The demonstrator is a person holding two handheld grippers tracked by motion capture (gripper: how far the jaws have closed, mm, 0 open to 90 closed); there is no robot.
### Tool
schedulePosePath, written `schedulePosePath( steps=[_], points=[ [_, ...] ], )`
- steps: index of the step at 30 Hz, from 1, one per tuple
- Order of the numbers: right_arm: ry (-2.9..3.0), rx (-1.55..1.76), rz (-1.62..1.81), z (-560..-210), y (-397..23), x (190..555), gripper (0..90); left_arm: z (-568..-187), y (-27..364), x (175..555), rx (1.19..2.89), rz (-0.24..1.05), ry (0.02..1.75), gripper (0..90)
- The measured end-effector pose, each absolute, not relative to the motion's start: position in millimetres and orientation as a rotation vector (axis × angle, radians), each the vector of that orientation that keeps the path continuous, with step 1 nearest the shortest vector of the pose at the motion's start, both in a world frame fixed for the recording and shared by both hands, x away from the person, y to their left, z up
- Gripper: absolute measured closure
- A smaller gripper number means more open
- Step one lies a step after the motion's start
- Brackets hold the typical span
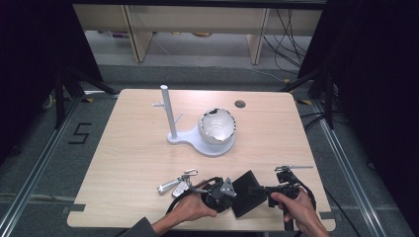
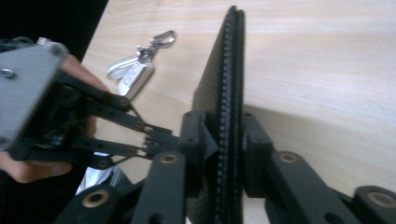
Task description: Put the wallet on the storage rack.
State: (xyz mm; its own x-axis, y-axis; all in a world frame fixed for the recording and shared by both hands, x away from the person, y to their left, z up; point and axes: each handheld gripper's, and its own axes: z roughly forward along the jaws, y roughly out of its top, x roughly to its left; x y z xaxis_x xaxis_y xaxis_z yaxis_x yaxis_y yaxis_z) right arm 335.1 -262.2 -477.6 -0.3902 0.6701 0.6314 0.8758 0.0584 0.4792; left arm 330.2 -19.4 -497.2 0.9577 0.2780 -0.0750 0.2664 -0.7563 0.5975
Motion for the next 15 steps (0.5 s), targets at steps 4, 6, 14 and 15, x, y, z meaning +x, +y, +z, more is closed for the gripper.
schedulePosePath(
  steps=[4,6,14,15],
  points=[
    [-2.127,-1.535,-1.228,-470,-255,338,78.3,-497,-19,330,2.466,0.027,0.382,86.4],
    [-2.162,-1.55,-1.207,-466,-252,340,78.6,-496,-19,330,2.463,0.029,0.383,83.9],
    [-2.232,-1.48,-1.216,-447,-243,345,79.3,-482,1,329,2.431,0.053,0.402,70.9],
    [-2.232,-1.48,-1.218,-443,-242,346,79.3,-478,6,326,2.421,0.051,0.404,68.9]
  ],
)
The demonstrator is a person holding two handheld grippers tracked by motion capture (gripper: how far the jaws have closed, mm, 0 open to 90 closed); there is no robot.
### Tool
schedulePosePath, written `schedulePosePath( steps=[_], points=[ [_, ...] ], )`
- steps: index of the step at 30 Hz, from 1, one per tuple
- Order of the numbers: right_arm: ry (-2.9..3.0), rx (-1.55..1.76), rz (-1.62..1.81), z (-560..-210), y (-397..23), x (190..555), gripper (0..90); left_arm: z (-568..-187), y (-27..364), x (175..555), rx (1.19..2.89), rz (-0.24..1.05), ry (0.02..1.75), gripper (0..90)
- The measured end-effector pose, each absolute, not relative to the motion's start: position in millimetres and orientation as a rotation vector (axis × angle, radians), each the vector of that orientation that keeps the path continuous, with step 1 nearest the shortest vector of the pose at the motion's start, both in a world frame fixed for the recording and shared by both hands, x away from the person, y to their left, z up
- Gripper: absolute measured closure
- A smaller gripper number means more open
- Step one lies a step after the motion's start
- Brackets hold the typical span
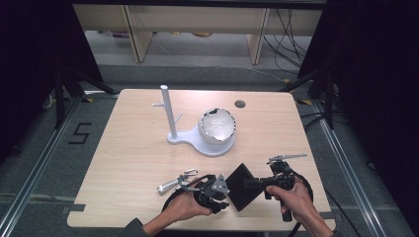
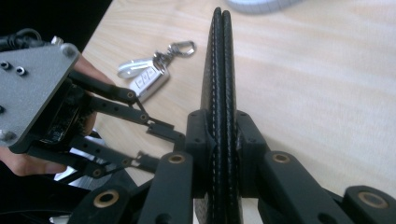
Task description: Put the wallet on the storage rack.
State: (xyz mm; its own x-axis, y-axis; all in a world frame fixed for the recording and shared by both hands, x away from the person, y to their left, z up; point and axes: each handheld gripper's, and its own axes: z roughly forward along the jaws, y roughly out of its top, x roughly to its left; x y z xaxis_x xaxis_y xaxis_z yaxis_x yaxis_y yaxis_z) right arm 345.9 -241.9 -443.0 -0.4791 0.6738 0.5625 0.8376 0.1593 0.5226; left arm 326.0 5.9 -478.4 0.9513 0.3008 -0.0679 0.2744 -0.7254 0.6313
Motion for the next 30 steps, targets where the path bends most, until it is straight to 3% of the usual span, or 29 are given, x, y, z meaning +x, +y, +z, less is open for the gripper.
schedulePosePath(
  steps=[12,30],
  points=[
    [-2.268,-1.469,-1.343,-396,-245,372,79.3,-460,55,306,2.353,0.02,0.478,46.9],
    [-2.248,-1.558,-1.437,-371,-246,434,79.3,-461,121,282,2.307,0.065,0.6,41.9]
  ],
)
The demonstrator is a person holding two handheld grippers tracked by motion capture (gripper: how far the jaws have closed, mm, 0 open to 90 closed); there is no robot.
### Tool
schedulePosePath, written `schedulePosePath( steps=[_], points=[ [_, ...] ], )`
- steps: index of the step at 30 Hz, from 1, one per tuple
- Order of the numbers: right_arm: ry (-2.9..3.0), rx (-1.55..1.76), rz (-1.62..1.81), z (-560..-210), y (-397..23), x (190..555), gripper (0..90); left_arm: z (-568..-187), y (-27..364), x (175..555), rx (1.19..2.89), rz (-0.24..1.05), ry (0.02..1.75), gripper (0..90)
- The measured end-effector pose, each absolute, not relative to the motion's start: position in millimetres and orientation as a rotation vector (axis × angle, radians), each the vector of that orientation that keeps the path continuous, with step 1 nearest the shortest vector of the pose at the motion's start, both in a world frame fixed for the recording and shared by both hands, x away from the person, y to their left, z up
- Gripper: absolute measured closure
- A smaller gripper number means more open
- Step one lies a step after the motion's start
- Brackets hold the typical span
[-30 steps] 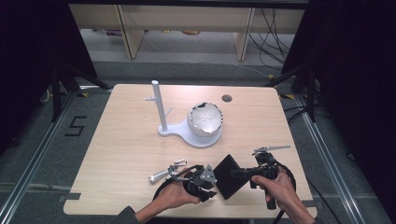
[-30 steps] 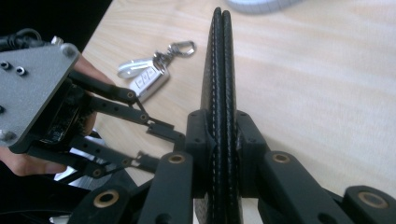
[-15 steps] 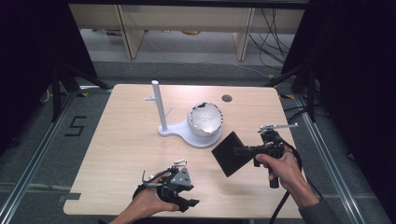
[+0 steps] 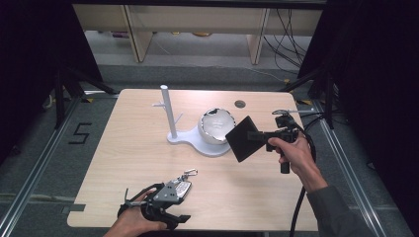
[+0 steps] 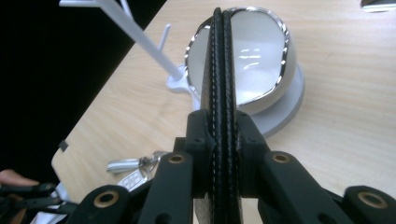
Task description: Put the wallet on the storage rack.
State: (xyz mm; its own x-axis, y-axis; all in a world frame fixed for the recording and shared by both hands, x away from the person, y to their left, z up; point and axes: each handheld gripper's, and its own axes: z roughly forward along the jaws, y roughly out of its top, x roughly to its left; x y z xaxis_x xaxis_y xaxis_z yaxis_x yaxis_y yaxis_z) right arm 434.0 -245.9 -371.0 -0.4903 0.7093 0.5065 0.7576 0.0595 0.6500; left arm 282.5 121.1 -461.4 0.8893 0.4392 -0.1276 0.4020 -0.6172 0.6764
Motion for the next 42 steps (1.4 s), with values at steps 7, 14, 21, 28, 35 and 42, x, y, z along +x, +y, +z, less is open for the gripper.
schedulePosePath(
  steps=[7,14,21,28,35,42],
  points=[
    [-2.233,-1.603,-1.449,-368,-243,455,79.3,-468,139,277,2.325,0.084,0.634,39.0],
    [-2.176,-1.645,-1.5,-367,-239,475,79.3,-470,151,273,2.287,0.089,0.701,38.7],
    [-2.13,-1.665,-1.523,-373,-228,494,79.3,-470,161,270,2.305,0.105,0.692,37.4],
    [-2.078,-1.716,-1.499,-384,-216,511,79.3,-472,166,269,2.294,0.11,0.705,37.1],
    [-2.052,-1.74,-1.459,-396,-204,521,79.2,-473,165,268,2.269,0.093,0.725,36.8],
    [-2.052,-1.743,-1.443,-410,-192,531,79.2,-473,166,269,2.306,0.1,0.698,36.8]
  ],
)
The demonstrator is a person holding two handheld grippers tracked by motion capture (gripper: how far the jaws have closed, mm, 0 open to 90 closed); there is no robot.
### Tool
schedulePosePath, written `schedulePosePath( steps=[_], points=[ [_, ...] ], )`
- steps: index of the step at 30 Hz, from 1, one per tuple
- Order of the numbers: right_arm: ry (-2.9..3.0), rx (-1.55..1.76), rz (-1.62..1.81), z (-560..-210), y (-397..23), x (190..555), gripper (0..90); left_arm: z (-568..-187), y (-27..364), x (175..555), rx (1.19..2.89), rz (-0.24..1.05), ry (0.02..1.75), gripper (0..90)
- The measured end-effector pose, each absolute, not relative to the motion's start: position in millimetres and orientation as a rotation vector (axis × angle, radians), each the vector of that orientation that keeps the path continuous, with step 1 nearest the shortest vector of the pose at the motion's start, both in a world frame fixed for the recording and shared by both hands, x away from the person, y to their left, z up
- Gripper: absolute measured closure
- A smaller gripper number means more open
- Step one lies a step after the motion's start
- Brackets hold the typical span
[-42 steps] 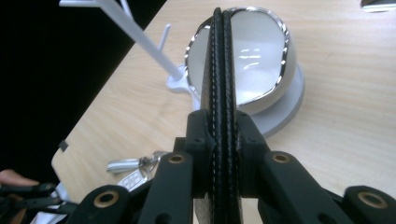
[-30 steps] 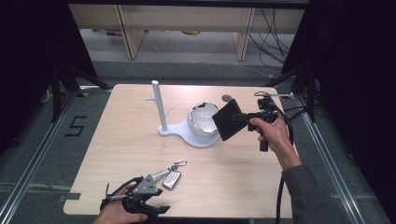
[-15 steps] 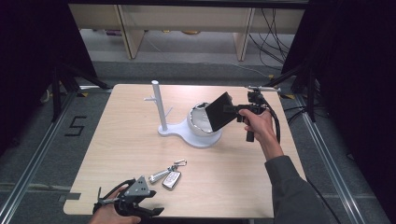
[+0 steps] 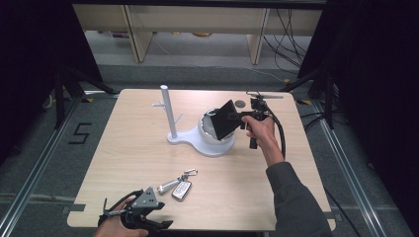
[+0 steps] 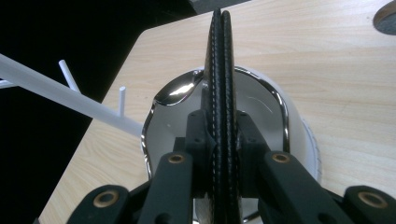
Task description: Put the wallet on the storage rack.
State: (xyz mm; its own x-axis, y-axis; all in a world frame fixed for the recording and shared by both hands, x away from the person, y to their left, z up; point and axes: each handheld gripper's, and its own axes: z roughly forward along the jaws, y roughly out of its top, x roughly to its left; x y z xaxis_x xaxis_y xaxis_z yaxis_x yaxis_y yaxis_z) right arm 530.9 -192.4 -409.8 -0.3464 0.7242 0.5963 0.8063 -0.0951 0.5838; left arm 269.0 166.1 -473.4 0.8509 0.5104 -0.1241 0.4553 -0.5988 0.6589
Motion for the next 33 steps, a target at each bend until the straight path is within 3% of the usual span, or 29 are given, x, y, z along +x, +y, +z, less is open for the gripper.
schedulePosePath(
  steps=[22,30,33],
  points=[
    [-2.089,-1.761,-1.383,-432,-176,543,76.3,-477,168,271,2.323,0.103,0.701,36.6],
    [-2.093,-1.824,-1.362,-422,-187,540,53.1,-476,169,271,2.314,0.103,0.707,36.0],
    [-2.158,-1.778,-1.382,-420,-193,540,51.0,-477,169,270,2.308,0.106,0.727,36.0]
  ],
)
